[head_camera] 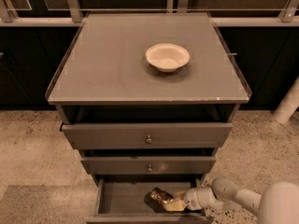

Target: Pick orange can from bottom drawer and place on counter

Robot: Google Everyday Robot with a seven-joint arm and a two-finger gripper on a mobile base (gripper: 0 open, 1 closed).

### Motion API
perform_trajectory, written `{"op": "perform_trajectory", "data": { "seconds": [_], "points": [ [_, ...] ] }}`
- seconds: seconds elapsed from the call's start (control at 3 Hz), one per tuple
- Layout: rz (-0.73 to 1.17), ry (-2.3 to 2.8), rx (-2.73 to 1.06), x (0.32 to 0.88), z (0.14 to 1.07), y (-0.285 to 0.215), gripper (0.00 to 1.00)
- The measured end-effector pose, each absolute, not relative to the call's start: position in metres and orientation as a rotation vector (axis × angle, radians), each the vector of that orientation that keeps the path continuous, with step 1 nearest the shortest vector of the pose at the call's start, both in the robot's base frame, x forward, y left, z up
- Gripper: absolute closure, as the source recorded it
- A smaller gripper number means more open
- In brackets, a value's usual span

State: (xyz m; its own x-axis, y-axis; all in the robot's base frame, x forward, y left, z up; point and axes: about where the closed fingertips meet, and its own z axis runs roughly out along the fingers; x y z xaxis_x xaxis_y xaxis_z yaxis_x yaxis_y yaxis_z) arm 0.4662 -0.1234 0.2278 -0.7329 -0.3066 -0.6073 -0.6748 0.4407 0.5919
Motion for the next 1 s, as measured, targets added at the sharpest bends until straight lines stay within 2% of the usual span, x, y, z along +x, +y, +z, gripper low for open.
{"op": "perform_trajectory", "data": {
  "seconds": [0.33,0.67,1.0],
  "points": [
    [1.179,2.264,-0.843,0.463,0.245,-0.124,1.00],
    [1.042,2.232,-0.771,0.468,0.300,-0.143,1.00],
    [0.817,2.190,-0.687,0.465,0.381,-0.177,1.00]
  ]
}}
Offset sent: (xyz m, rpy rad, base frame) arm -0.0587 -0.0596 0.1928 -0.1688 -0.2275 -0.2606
